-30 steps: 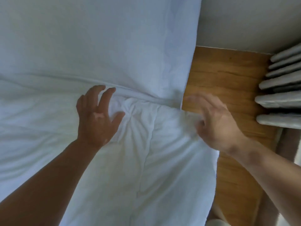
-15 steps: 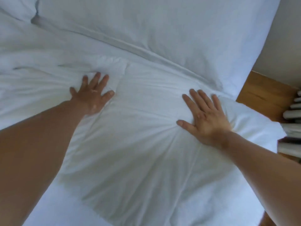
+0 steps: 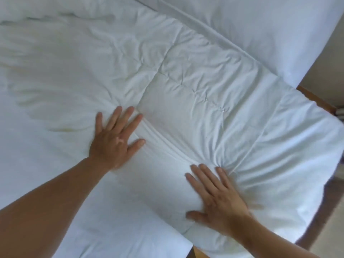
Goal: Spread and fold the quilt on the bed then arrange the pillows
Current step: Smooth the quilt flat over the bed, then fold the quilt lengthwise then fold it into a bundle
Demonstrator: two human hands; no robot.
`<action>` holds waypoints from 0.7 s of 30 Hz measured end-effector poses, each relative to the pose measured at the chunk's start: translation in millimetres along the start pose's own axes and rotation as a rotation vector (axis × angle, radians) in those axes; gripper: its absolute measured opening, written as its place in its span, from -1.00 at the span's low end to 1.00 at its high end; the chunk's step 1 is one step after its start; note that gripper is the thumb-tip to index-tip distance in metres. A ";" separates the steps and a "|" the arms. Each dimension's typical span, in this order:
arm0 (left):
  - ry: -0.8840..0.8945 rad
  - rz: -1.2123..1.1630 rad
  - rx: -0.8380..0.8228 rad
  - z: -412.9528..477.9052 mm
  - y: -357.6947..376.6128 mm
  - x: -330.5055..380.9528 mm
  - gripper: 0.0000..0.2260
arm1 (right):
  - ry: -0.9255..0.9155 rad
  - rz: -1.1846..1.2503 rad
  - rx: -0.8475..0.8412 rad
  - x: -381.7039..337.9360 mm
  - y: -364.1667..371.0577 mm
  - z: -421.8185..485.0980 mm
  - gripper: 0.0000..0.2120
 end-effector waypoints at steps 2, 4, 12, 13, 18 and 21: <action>-0.059 -0.005 -0.068 1.6 19.0 -7.4 -0.34 | 0.053 -0.010 -0.093 31.0 23.8 -28.5 0.01; -0.118 -0.030 -0.106 -1.7 26.8 -5.4 -0.35 | 0.066 -0.050 -0.143 46.5 35.8 -54.4 0.05; -0.251 -0.225 -0.327 -73.8 24.6 88.3 -0.27 | 0.160 -0.044 -0.196 49.3 46.0 -76.7 0.08; -0.204 -0.228 -0.367 -91.8 23.2 110.5 -0.27 | 0.169 -0.042 -0.230 48.3 48.6 -81.0 0.08; -0.140 -0.273 -0.570 -181.4 -9.7 156.6 -0.17 | 0.146 -0.083 -0.424 29.9 14.4 -116.1 -0.03; -0.295 -0.443 -0.638 -250.0 -46.2 154.0 -0.27 | 0.169 -0.067 -0.579 7.5 -30.7 -148.3 -0.17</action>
Point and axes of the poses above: each hand's wrist, its own z-axis towards the middle knuckle, its own y-axis out of the palm, x = y × z, the point moved 10 cm from there along z, towards the middle knuckle, and after that the axes turned 6 degrees about z, right-handed, at the moved point
